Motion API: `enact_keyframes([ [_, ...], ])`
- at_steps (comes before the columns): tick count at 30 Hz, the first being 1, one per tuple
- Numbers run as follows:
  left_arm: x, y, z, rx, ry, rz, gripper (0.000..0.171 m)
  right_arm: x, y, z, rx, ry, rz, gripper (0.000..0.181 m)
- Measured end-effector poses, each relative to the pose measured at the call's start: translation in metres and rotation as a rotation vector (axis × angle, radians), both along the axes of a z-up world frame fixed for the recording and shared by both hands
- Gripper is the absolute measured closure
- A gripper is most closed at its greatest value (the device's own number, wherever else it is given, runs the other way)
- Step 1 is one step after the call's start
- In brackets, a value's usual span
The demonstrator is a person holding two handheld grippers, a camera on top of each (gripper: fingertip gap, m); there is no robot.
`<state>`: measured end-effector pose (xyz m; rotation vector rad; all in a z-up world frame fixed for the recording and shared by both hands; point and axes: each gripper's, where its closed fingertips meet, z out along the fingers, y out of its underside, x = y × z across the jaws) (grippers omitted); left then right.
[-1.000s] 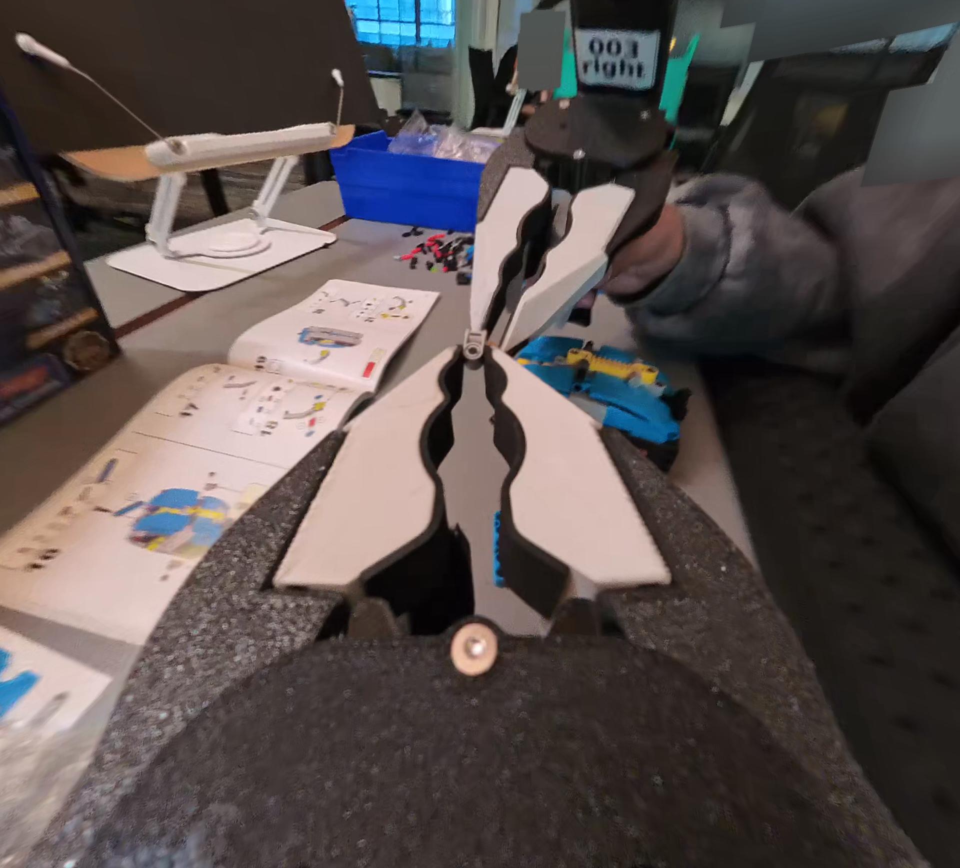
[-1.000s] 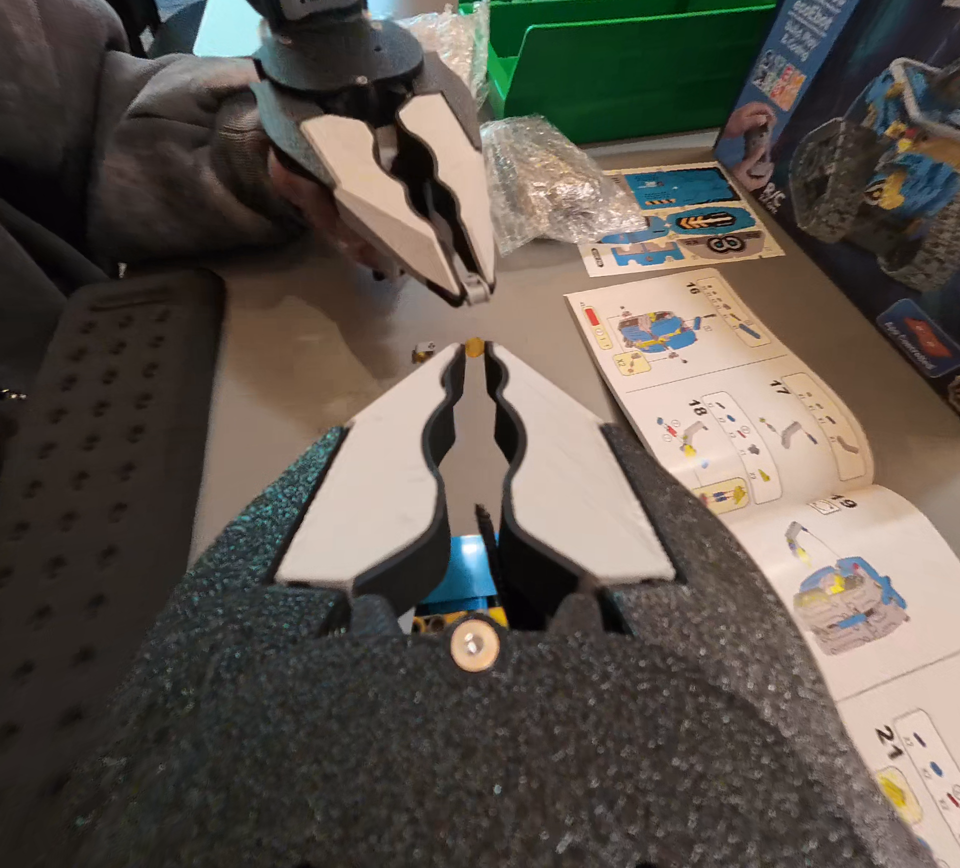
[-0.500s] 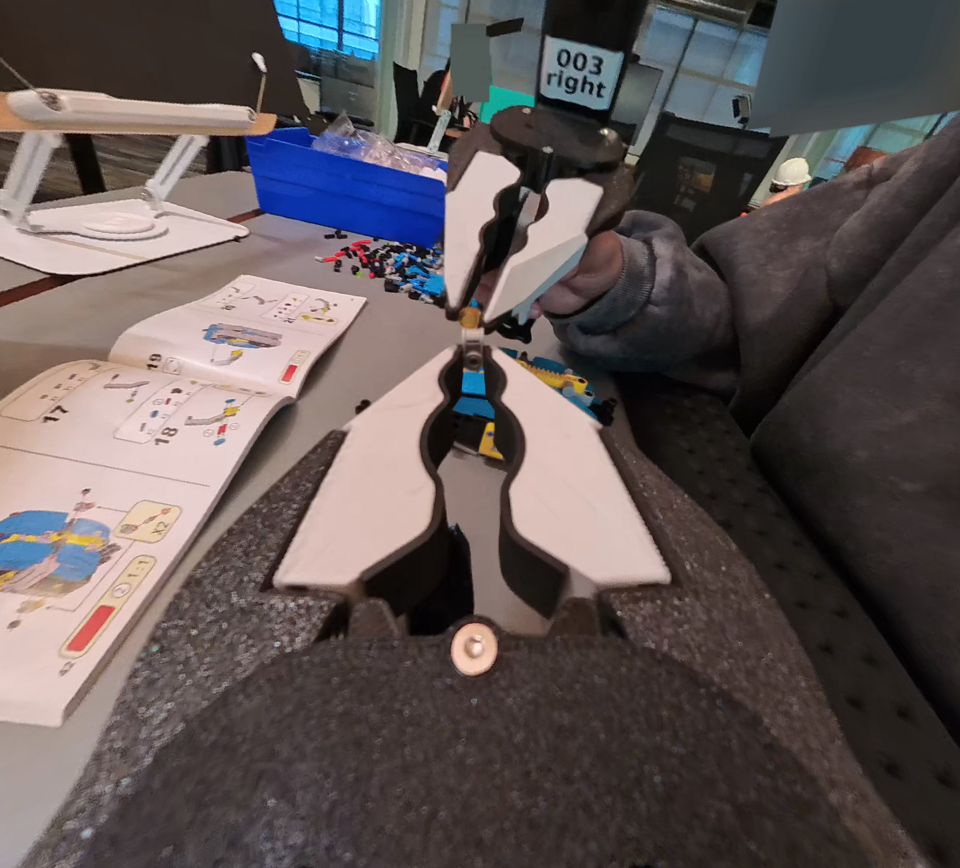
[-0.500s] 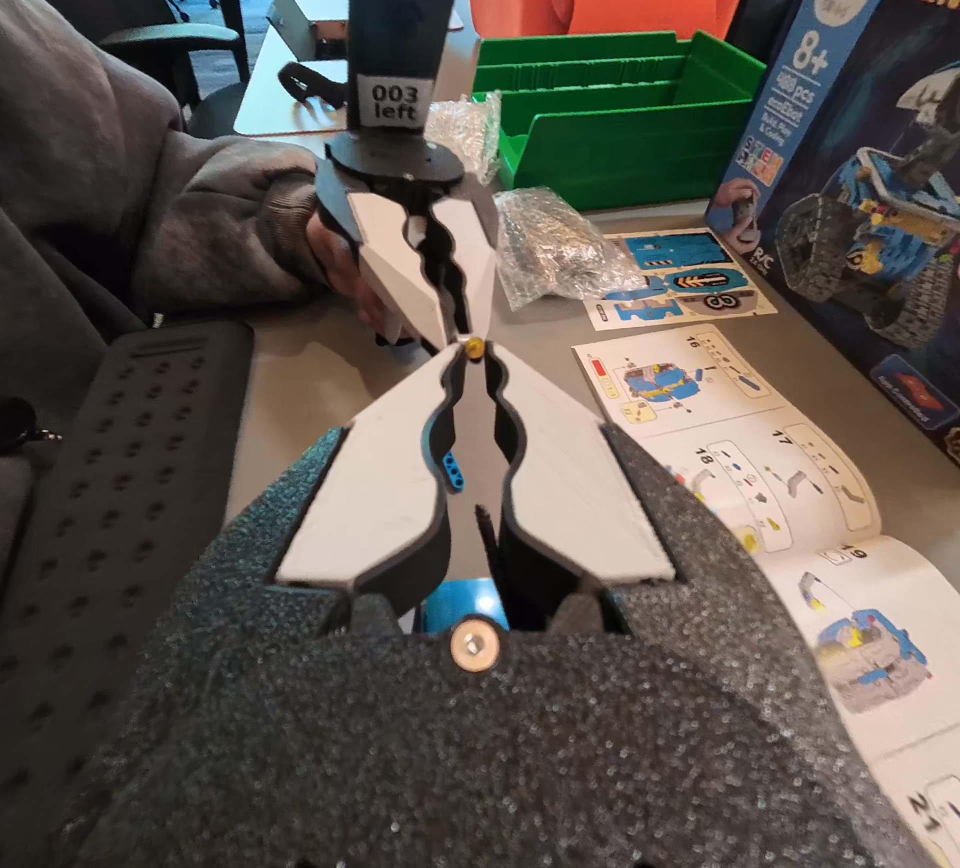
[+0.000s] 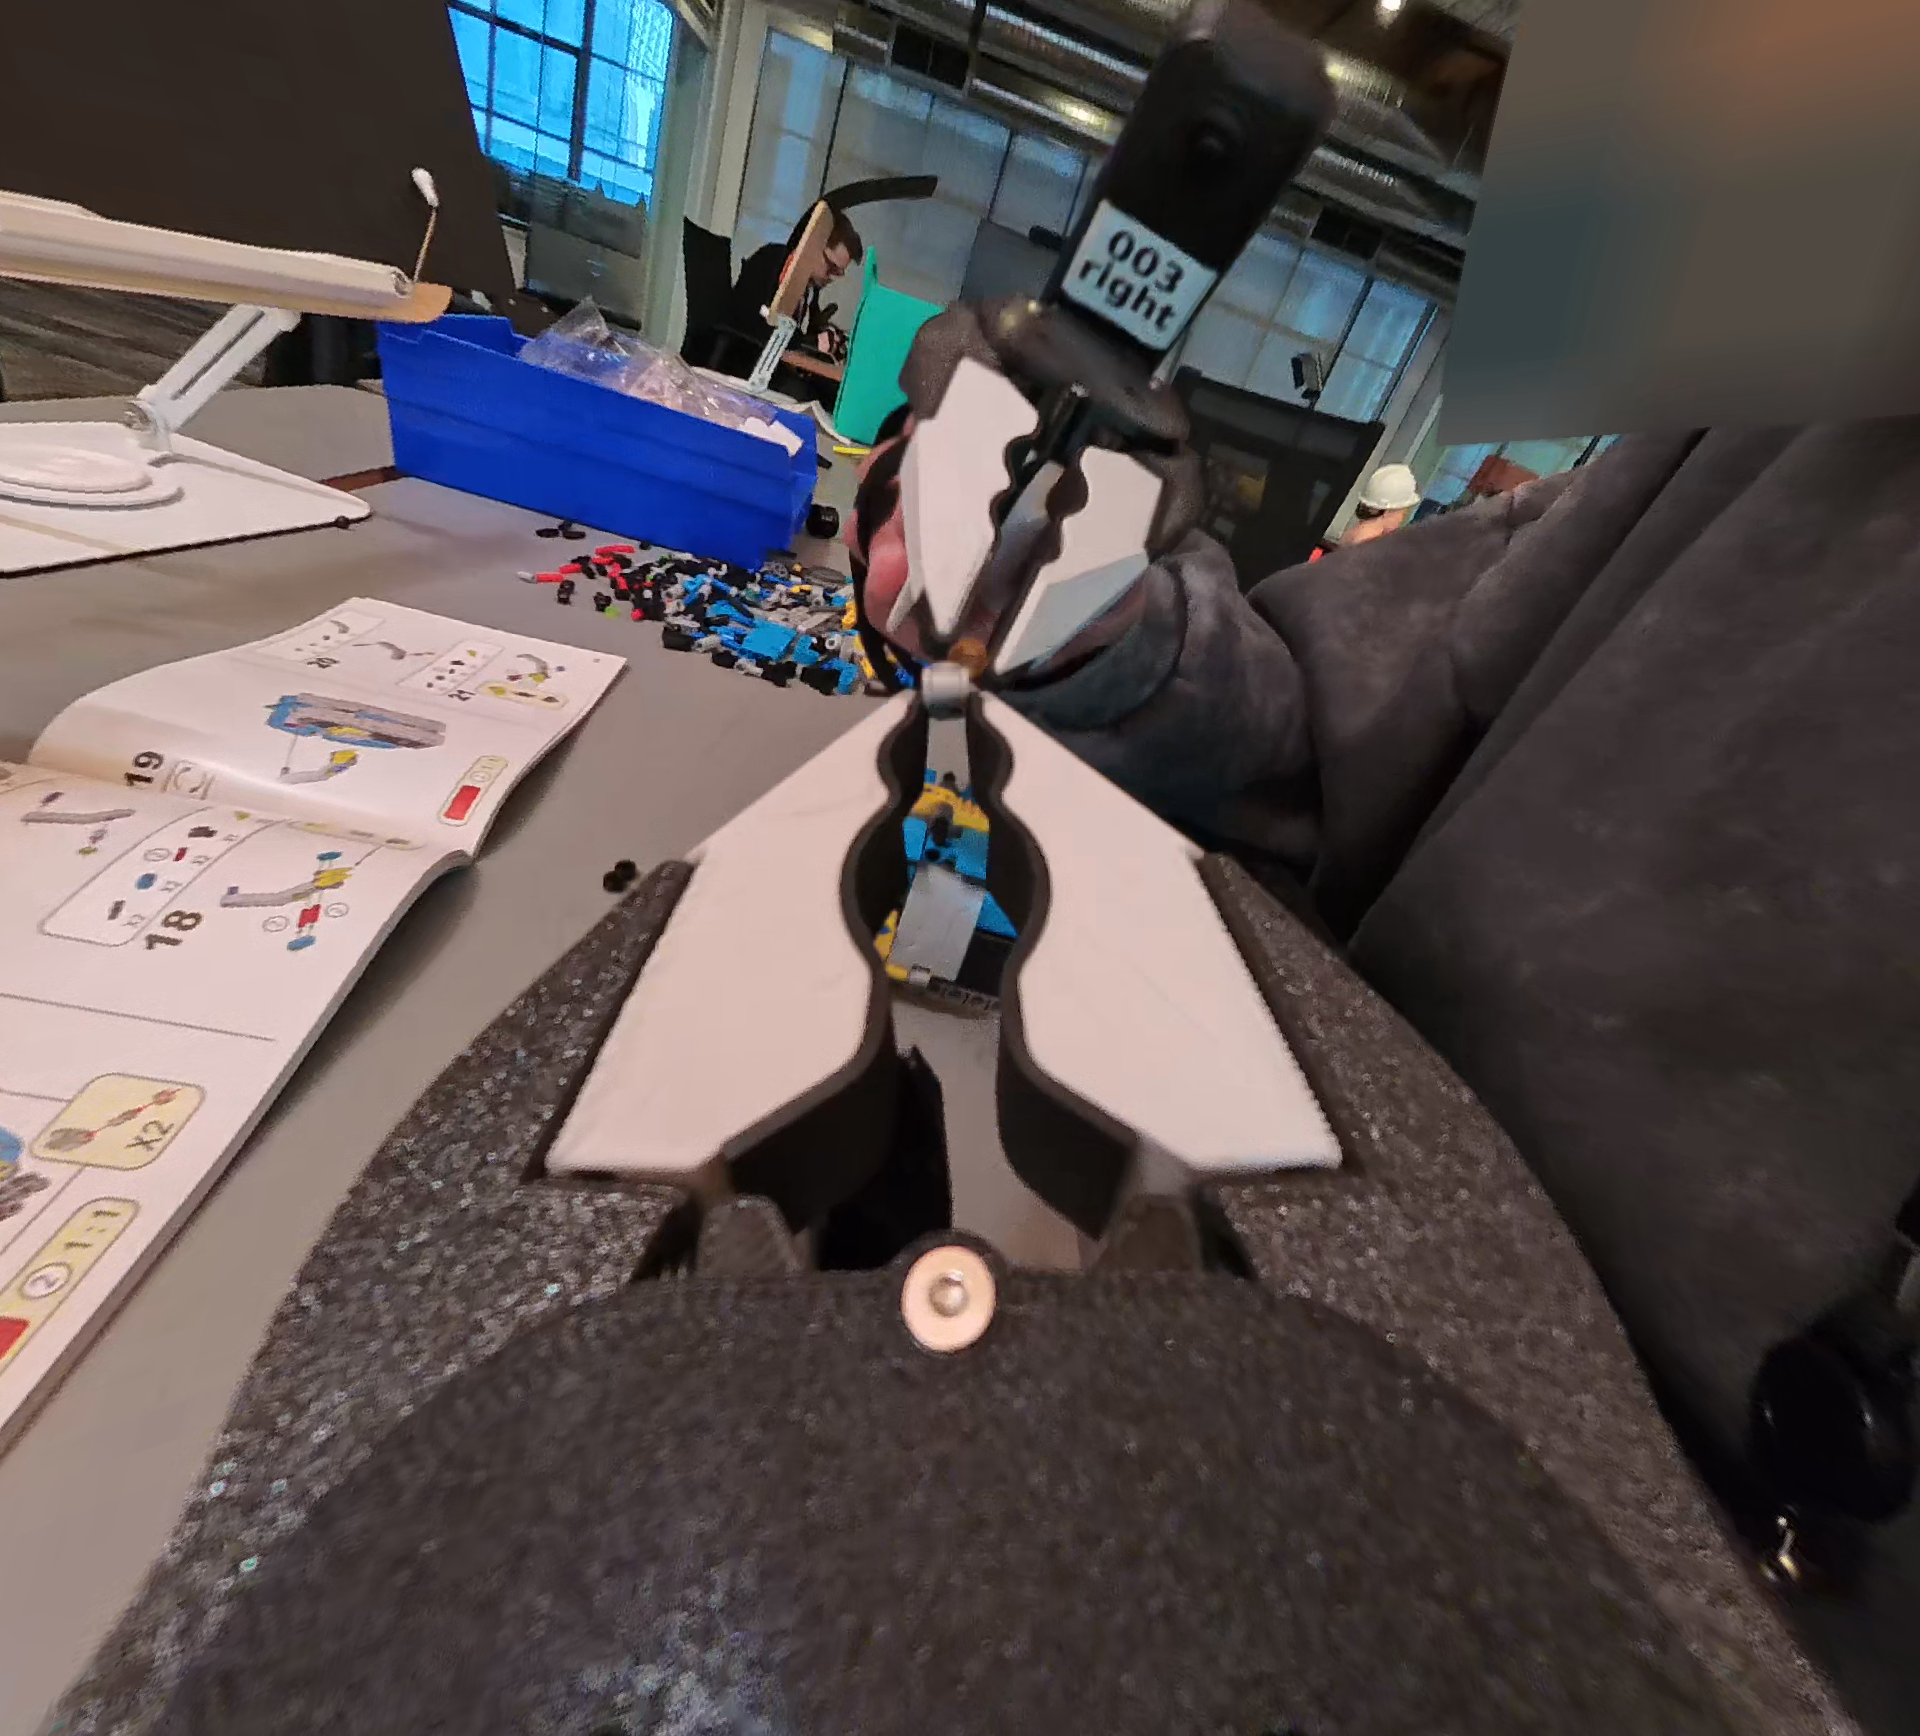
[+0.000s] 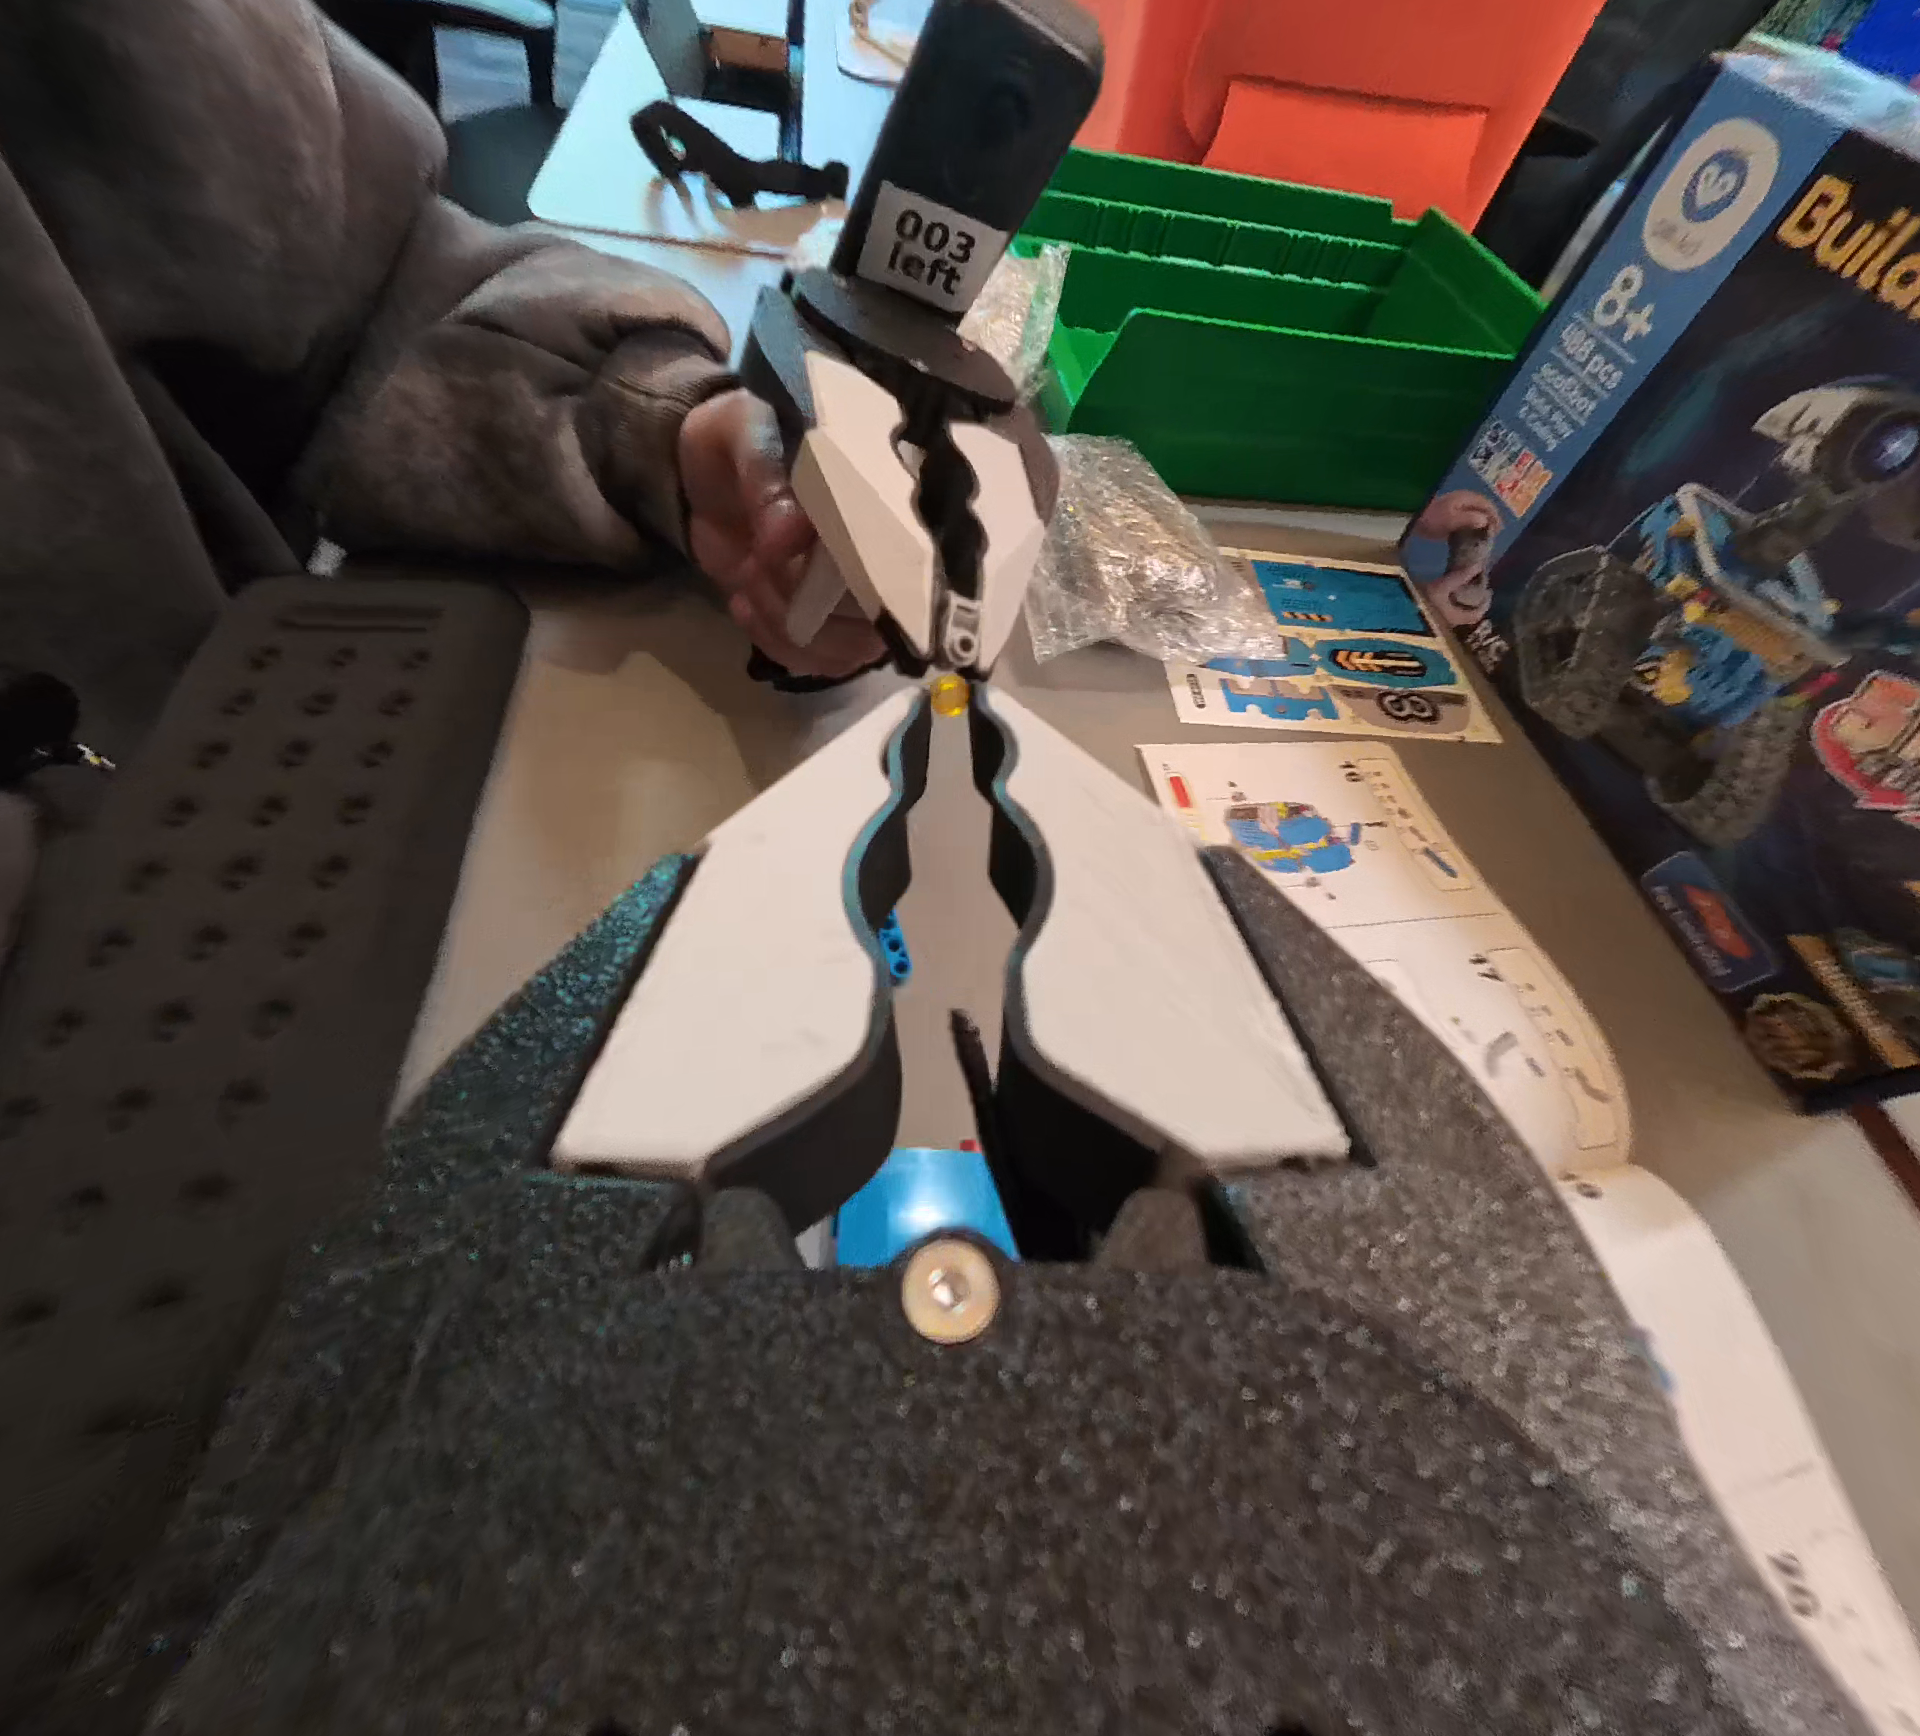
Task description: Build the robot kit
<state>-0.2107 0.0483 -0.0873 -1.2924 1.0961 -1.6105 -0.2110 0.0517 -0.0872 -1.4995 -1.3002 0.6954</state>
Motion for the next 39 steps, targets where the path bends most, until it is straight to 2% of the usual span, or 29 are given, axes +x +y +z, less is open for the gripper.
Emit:
enact_keyframes([
  [4,0.003,-0.004,-0.012,0.115,0.078,0.017,0.165,-0.004,-0.007,-0.002,0.062,-0.059,0.049,0.175],
  [8,0.005,-0.006,-0.023,0.275,0.143,0.057,0.165,0.0,-0.003,-0.019,0.069,-0.206,0.041,0.175],
  [13,0.007,-0.008,-0.037,0.363,0.217,0.073,0.165,-0.004,-0.007,-0.029,0.036,-0.244,0.065,0.175],
  [16,0.007,-0.009,-0.04,0.371,0.23,0.074,0.165,-0.001,-0.005,-0.035,0.048,-0.292,0.049,0.175],
  [25,0.008,-0.008,-0.043,0.368,0.249,0.075,0.165,0.001,-0.006,-0.04,-0.017,-0.28,0.058,0.175],
  [39,0.017,0.002,-0.063,0.4,0.372,0.172,0.166,0.007,0.004,-0.061,-0.082,-0.382,-0.044,0.175],
])
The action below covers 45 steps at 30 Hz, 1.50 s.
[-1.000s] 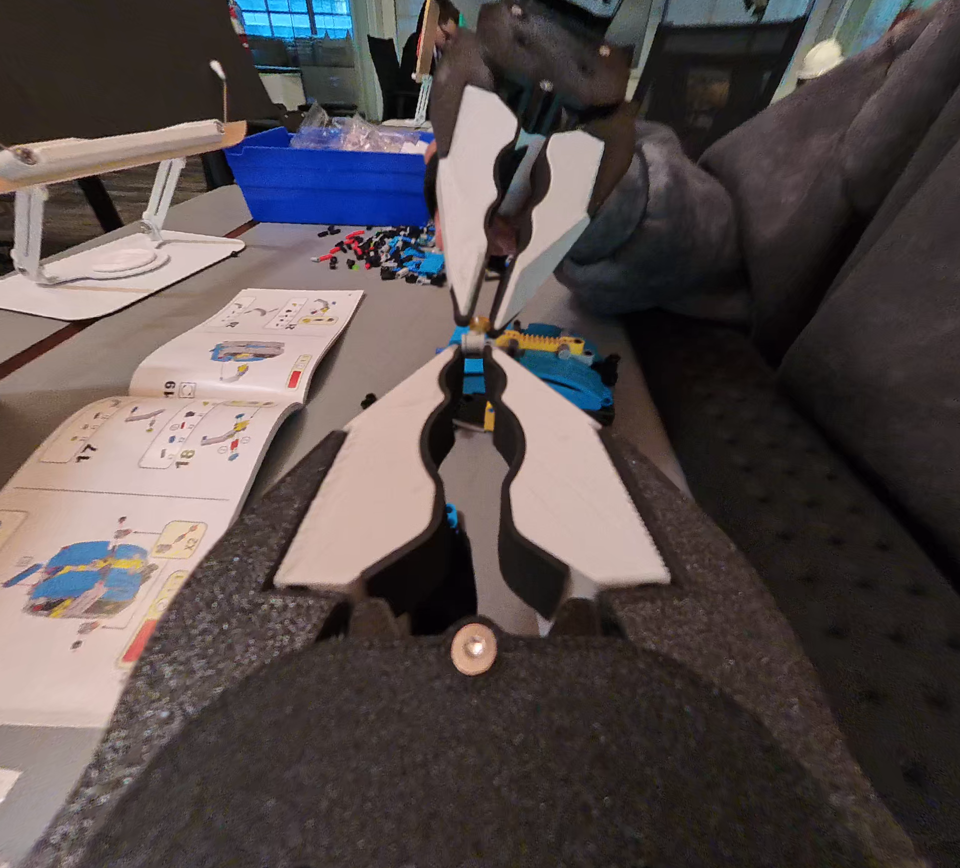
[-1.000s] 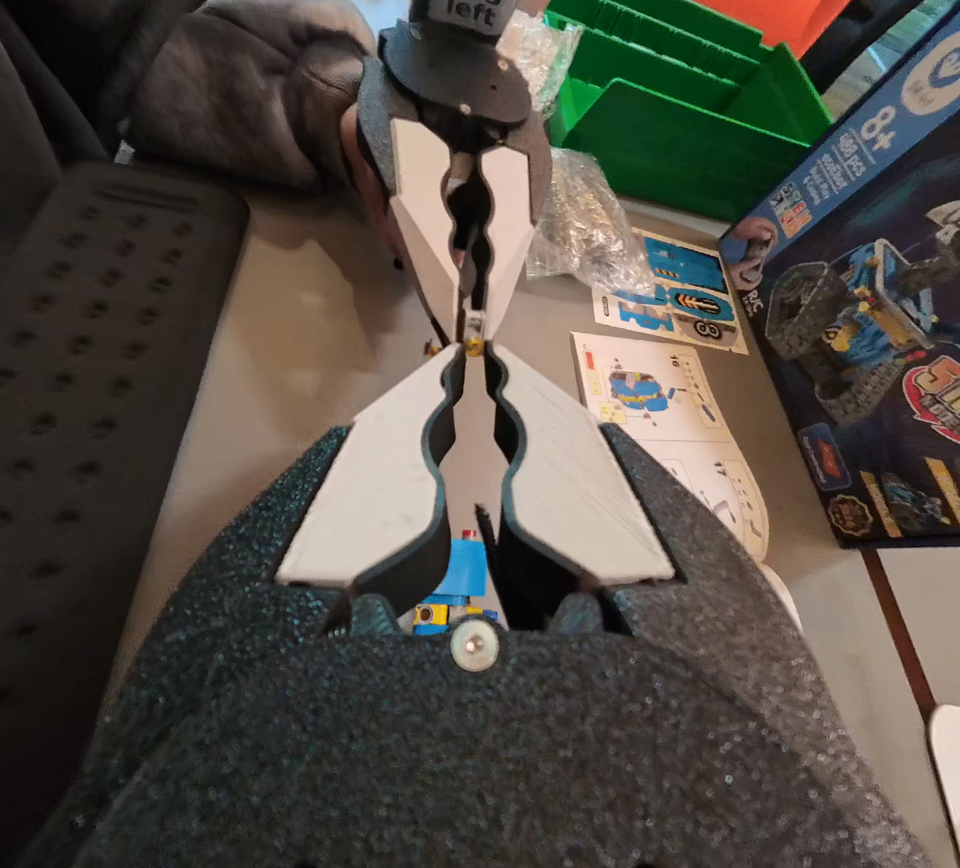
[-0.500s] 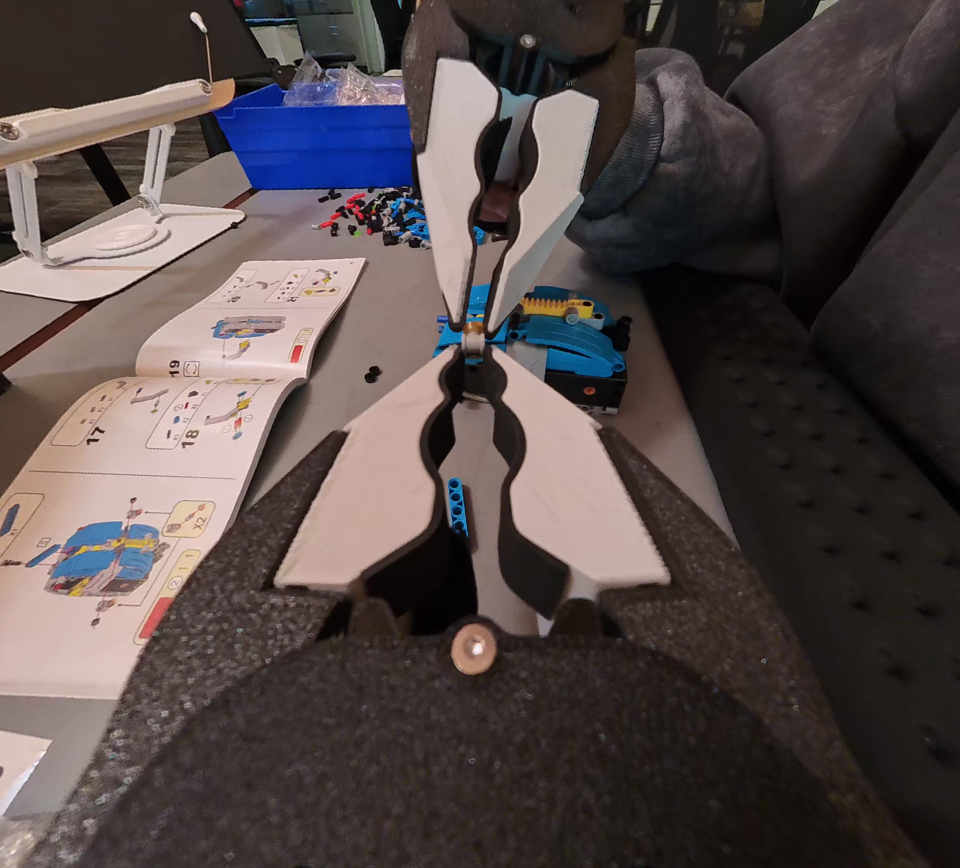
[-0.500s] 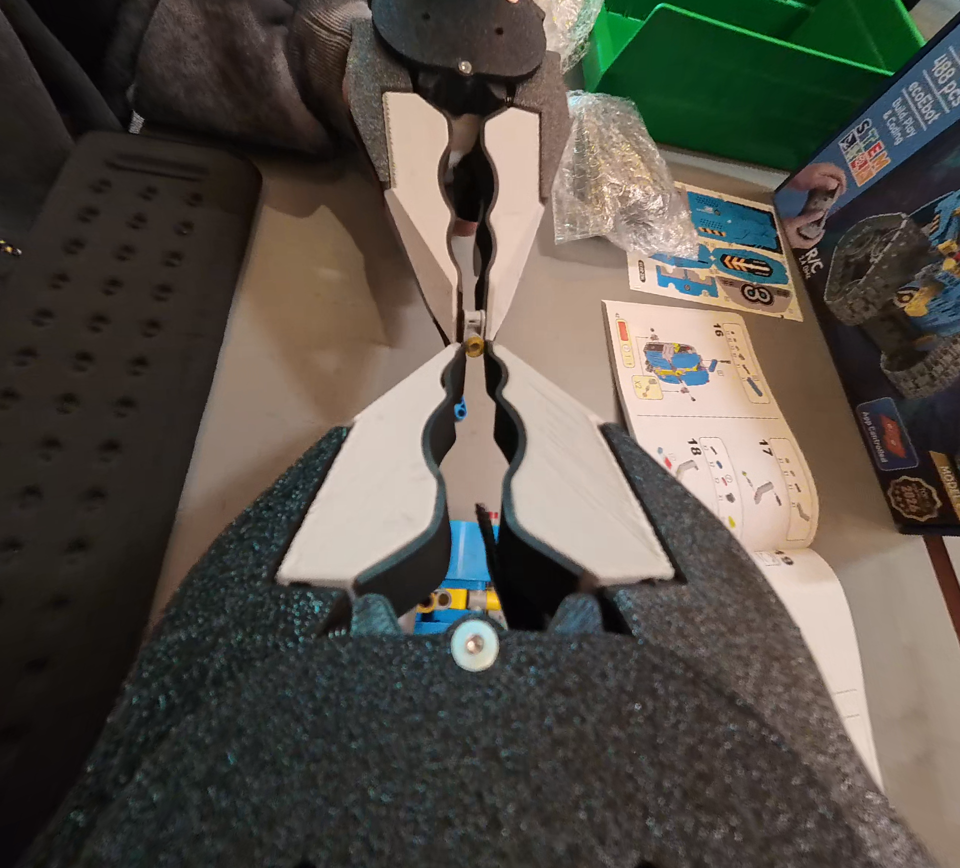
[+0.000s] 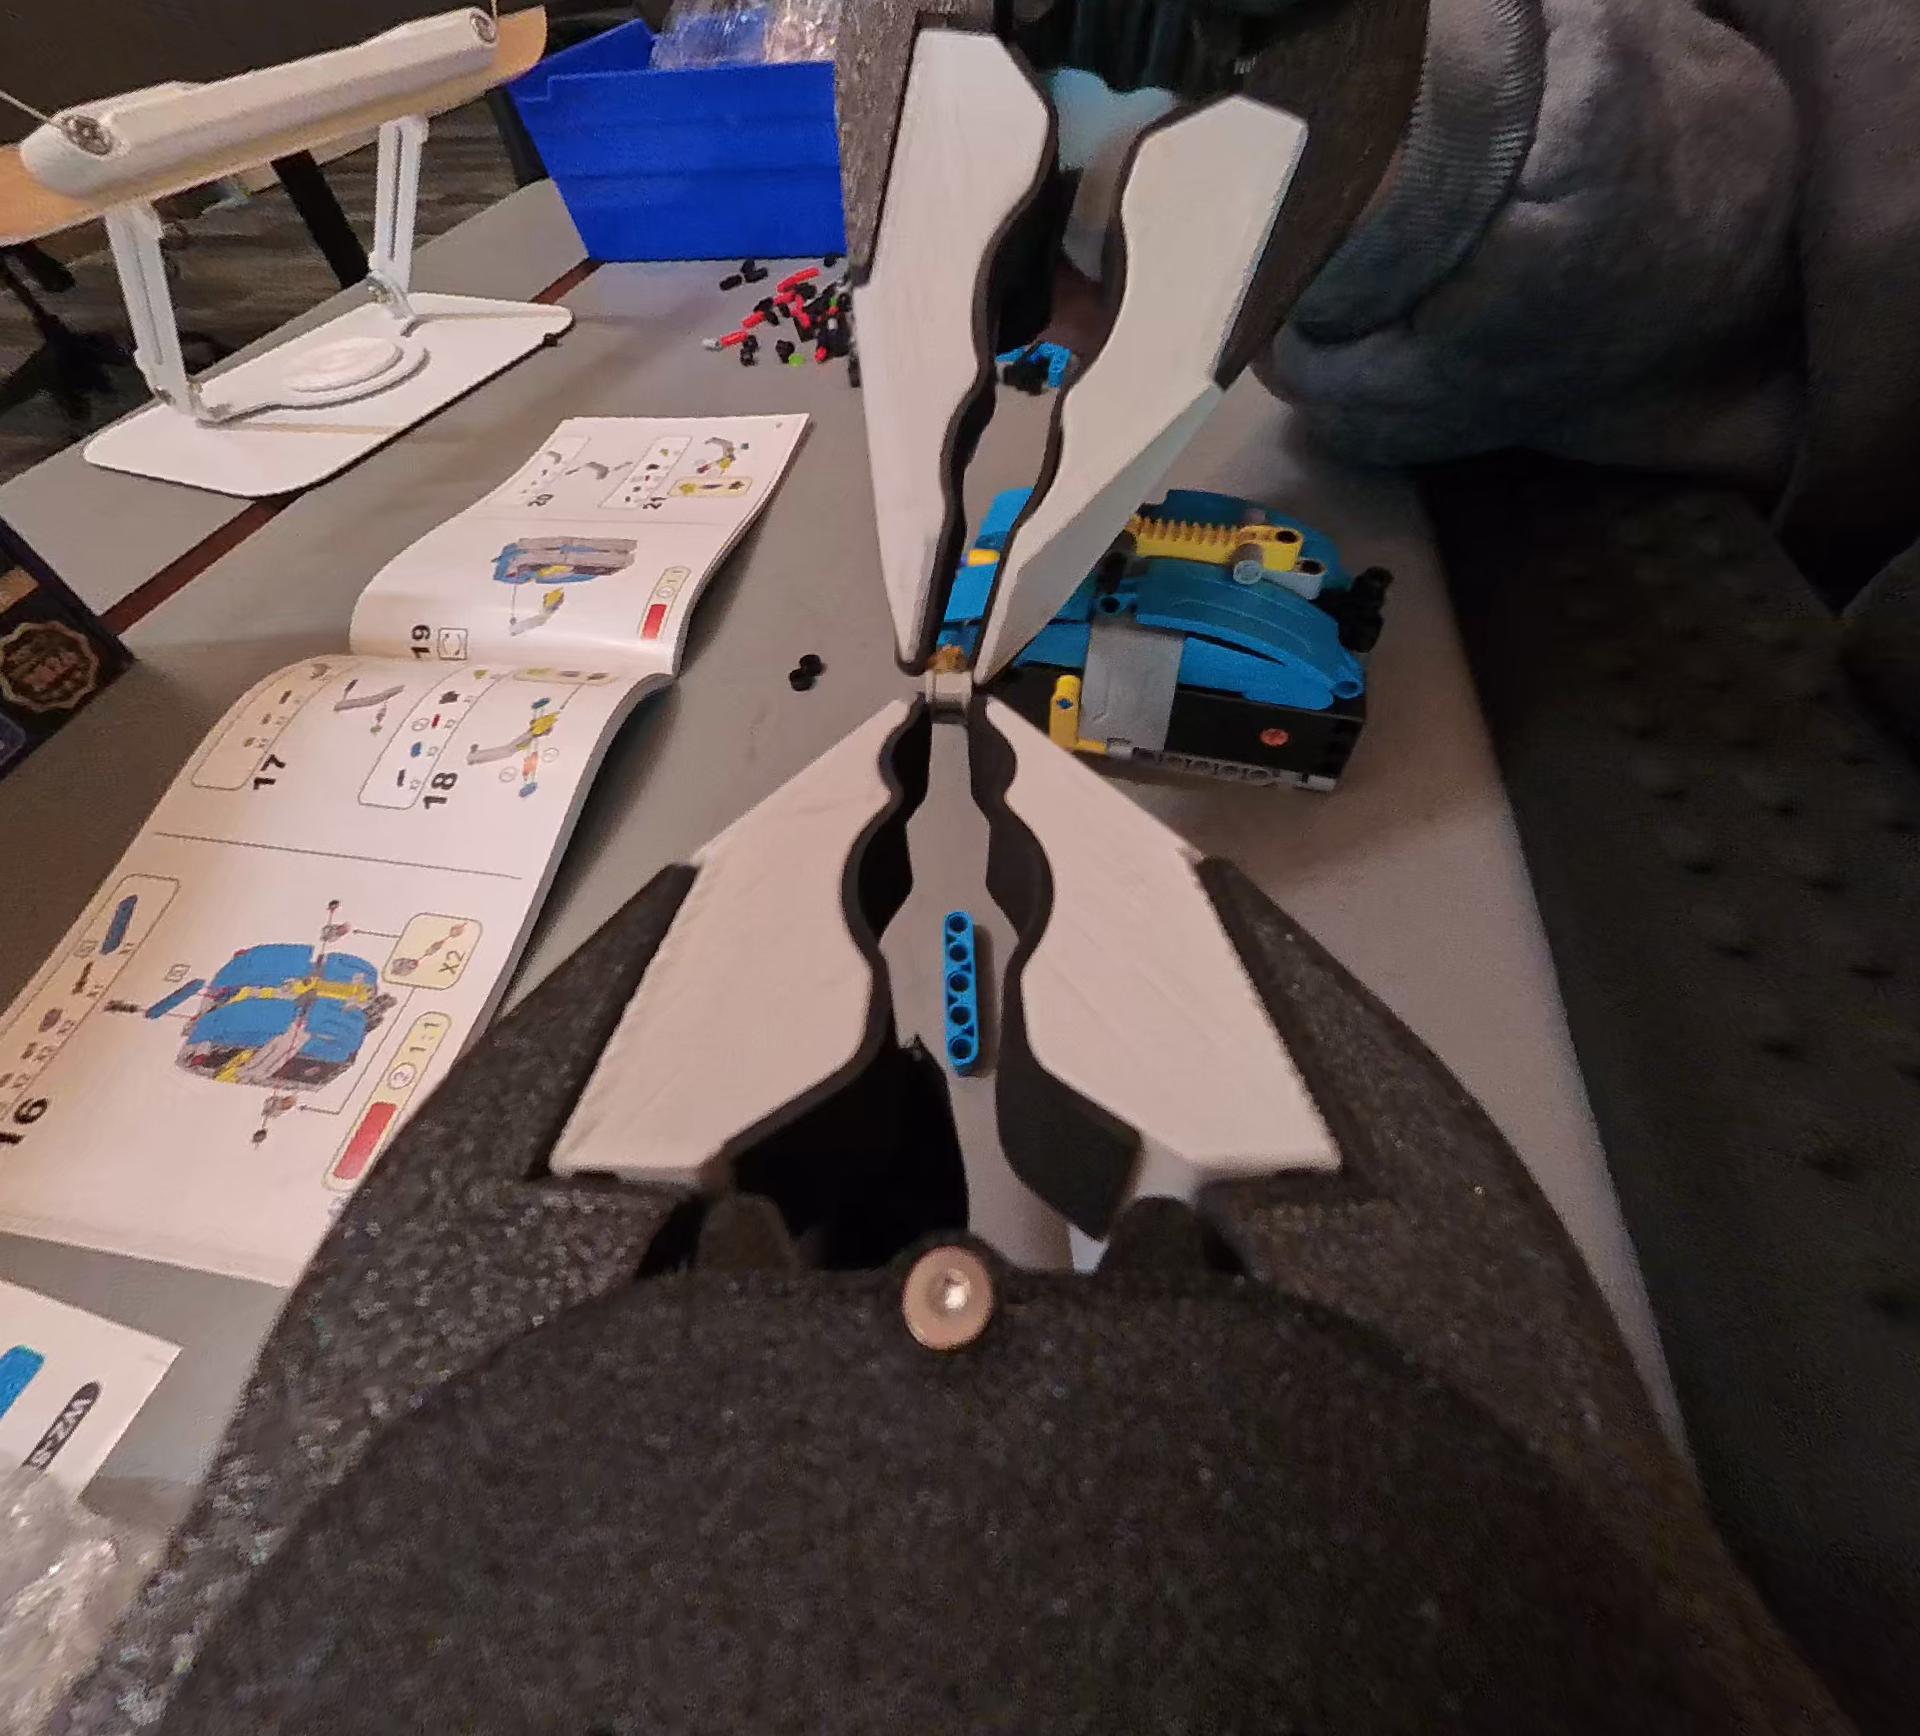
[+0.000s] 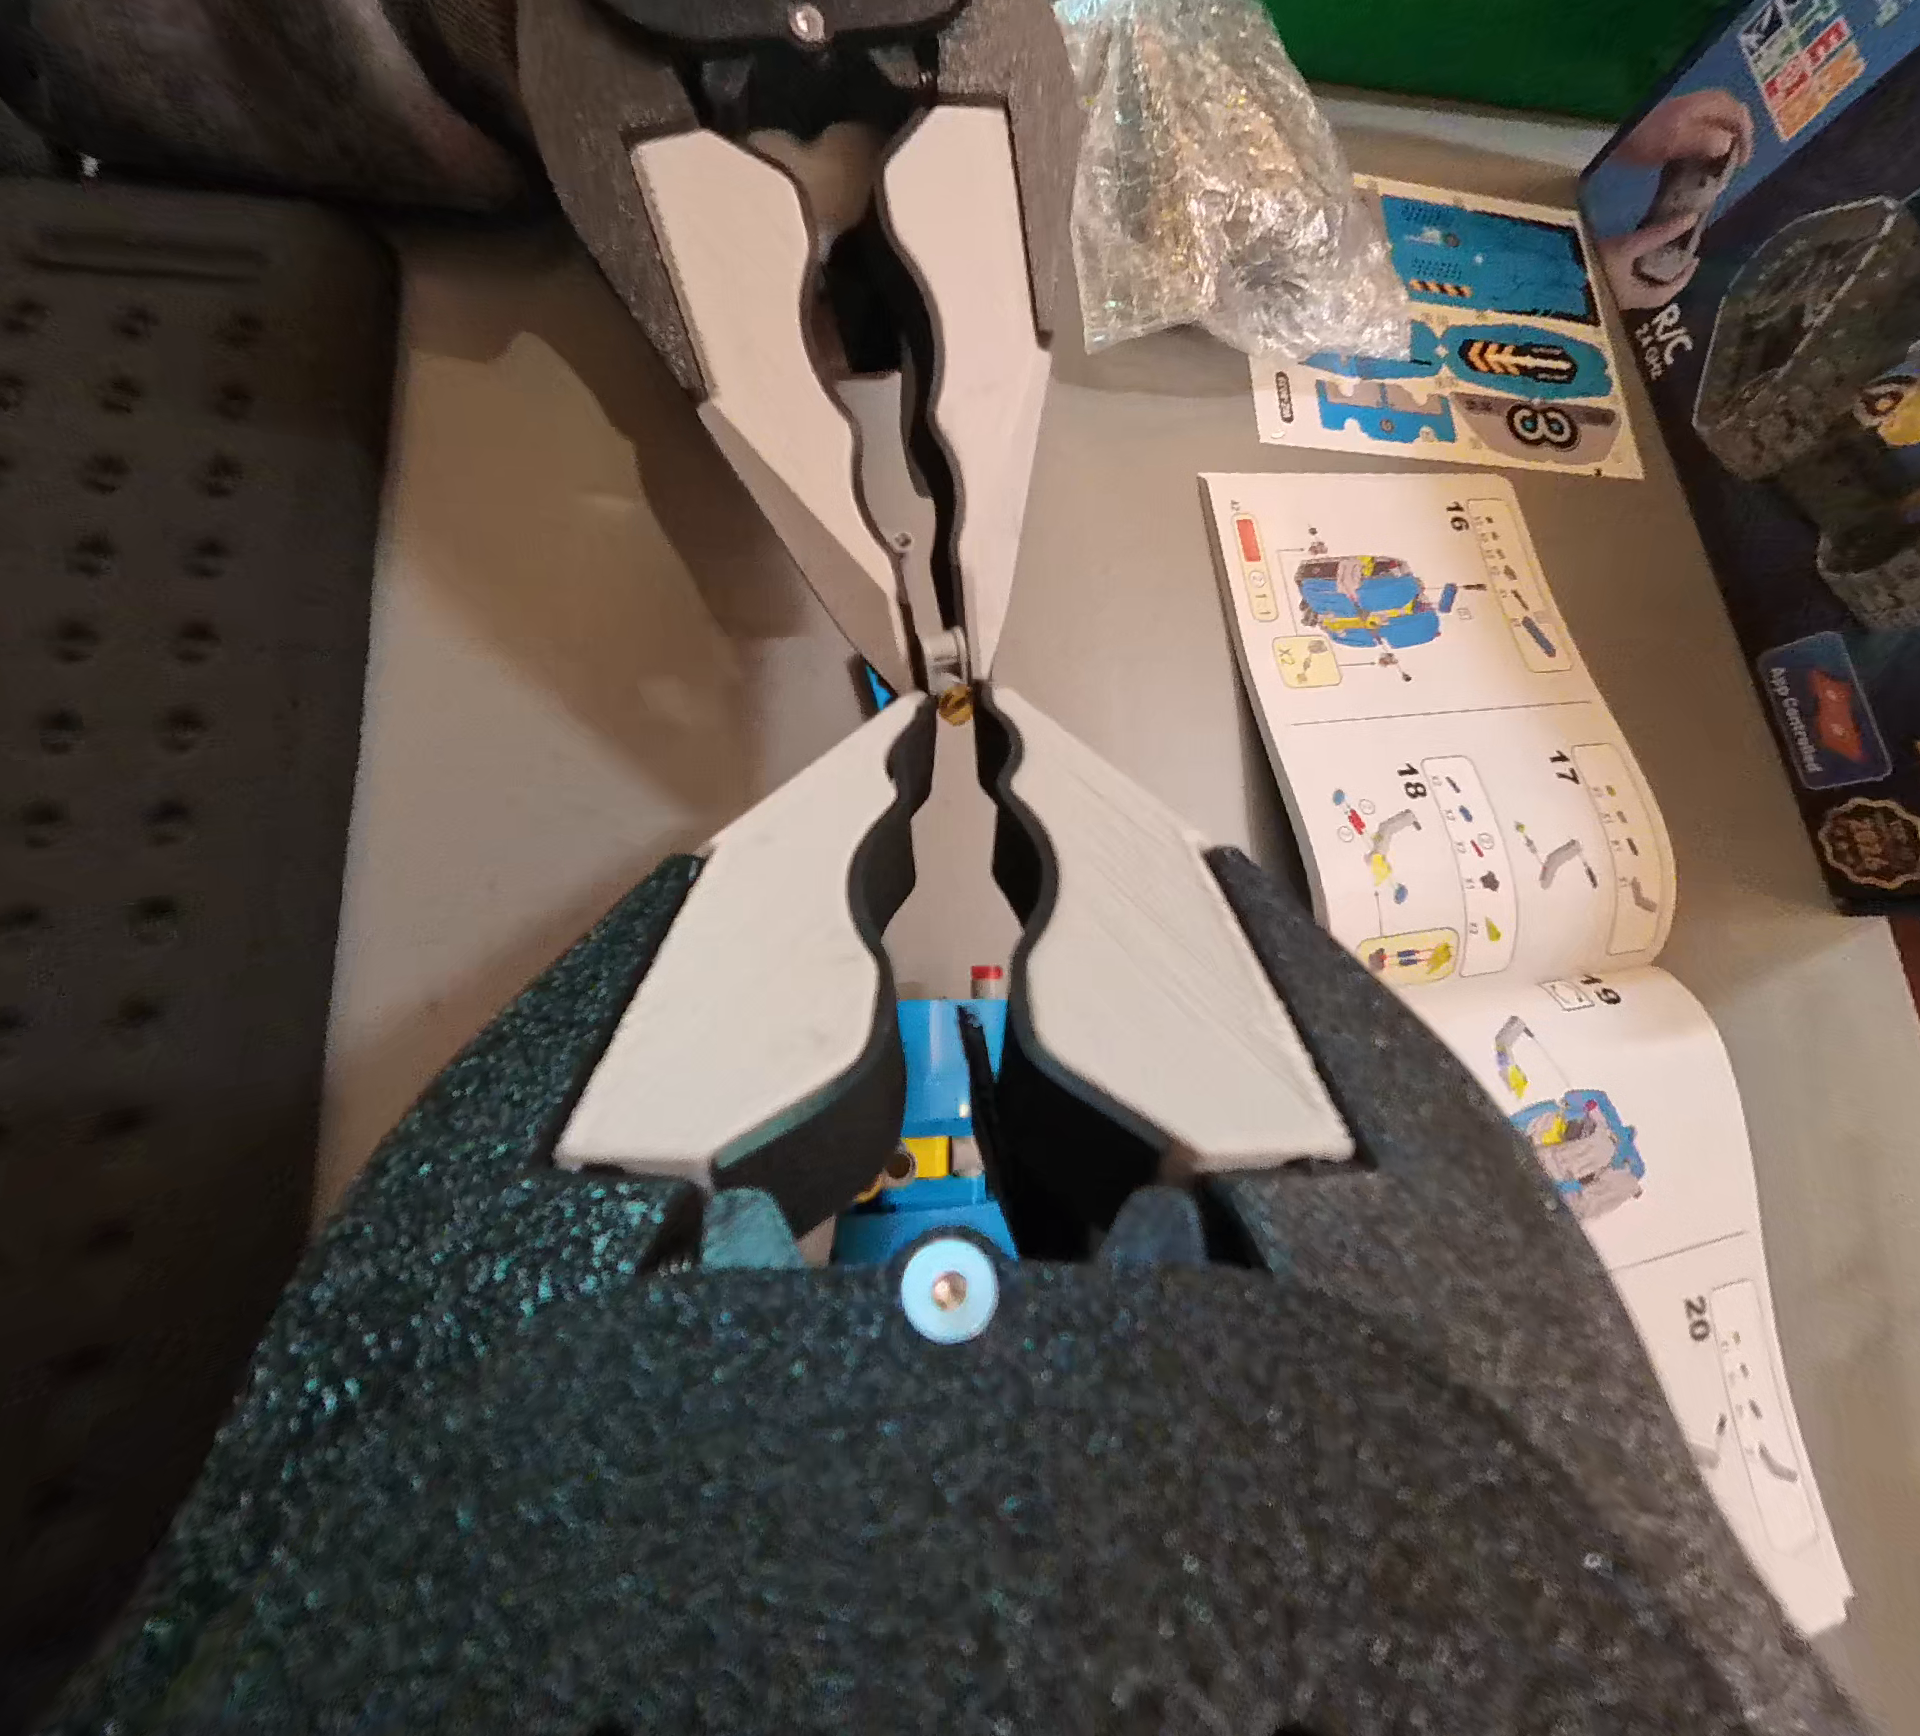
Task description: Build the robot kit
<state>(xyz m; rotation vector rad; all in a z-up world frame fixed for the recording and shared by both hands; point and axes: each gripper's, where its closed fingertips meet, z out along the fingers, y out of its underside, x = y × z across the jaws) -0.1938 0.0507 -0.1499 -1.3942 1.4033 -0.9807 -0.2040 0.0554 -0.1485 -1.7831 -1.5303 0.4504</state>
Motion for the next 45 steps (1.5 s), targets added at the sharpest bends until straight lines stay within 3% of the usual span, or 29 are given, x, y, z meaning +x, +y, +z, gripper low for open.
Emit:
enact_keyframes([
  [8,0.002,0.015,0.003,-0.057,-0.038,0.077,0.165,0.003,0.015,0.004,0.018,0.057,-0.099,0.174],
  [25,0.001,0.008,0.001,-0.012,-0.024,0.051,0.165,0.003,0.006,0.001,-0.232,0.229,-0.089,0.173],
  [27,0.001,0.008,0.001,0.008,-0.024,0.054,0.165,-0.002,-0.003,0.004,-0.323,0.276,-0.047,0.15],
  [29,0.001,0.006,0.002,0.013,-0.024,0.048,0.165,-0.003,-0.003,0.003,-0.357,0.291,-0.047,0.152],
  [39,-0.003,0.027,0.002,-0.083,-0.043,0.156,0.165,-0.01,0.01,-0.001,-0.093,0.178,-0.105,0.135],
  [45,-0.006,0.043,0.006,-0.275,-0.113,0.245,0.165,-0.016,0.029,-0.003,0.111,0.093,-0.225,0.132],
])
